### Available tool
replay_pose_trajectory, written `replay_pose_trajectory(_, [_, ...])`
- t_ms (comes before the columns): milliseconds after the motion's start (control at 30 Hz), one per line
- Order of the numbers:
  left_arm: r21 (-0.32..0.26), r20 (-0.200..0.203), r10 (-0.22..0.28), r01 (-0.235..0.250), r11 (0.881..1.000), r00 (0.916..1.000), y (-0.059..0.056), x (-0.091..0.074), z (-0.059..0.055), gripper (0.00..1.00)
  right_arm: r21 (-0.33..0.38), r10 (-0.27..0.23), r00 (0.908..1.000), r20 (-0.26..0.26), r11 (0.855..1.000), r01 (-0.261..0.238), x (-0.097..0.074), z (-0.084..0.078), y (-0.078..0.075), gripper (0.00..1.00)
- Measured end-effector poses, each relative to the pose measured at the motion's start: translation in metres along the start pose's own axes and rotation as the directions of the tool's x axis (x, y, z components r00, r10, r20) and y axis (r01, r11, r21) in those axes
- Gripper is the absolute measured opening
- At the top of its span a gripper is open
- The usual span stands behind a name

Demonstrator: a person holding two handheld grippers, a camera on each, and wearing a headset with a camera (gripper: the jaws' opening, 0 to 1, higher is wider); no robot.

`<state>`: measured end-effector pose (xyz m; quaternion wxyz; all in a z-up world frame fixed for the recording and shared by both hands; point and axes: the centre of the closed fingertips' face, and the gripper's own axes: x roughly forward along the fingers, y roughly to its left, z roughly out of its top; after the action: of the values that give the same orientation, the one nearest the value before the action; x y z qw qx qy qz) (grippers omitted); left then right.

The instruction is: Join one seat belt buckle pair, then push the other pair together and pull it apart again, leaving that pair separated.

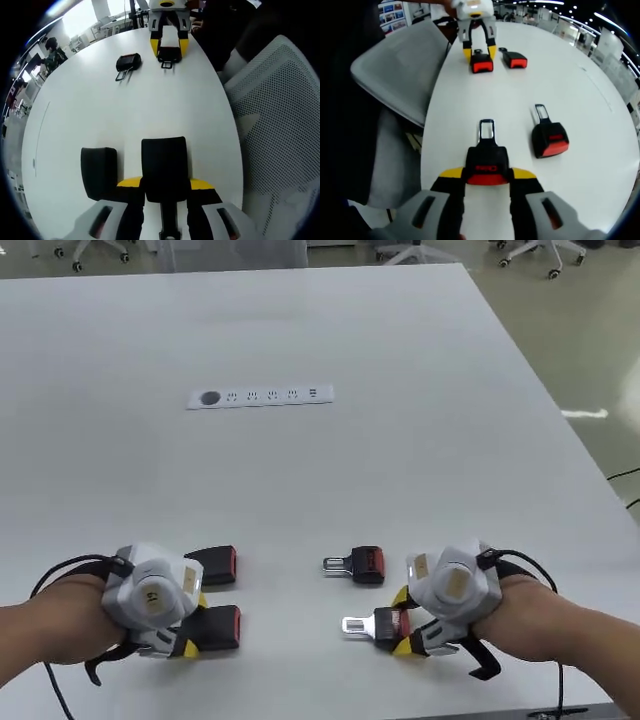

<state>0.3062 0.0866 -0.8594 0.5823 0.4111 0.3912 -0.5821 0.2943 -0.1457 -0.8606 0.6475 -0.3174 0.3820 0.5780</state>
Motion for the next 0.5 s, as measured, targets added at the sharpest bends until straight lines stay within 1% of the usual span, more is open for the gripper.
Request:
replay_pose_trajectory(33, [-0.003,0.001,-0.001,0.001,1.000,1.0000,0.000,0.000,0.000,0.33,0.015,-0.006,1.0000,0.002,1.000,0.006,0.001,0.002,-0.001,0.33])
replay_pose_trajectory(333, [-0.009,-0.001,-0.014,0.014,1.000,0.9999,0.000,0.000,0.000,0.33,0.001,-0.008,0.9988,0.049,1.000,0.008,0.016,0.031,0.002,0.33])
replay_pose_trajectory(500, [-0.011,0.004,-0.025,0.025,1.000,0.9997,0.001,0.000,-0.001,0.33,-0.005,-0.010,0.9969,0.079,1.000,0.010,0.027,0.050,0.003,0.33])
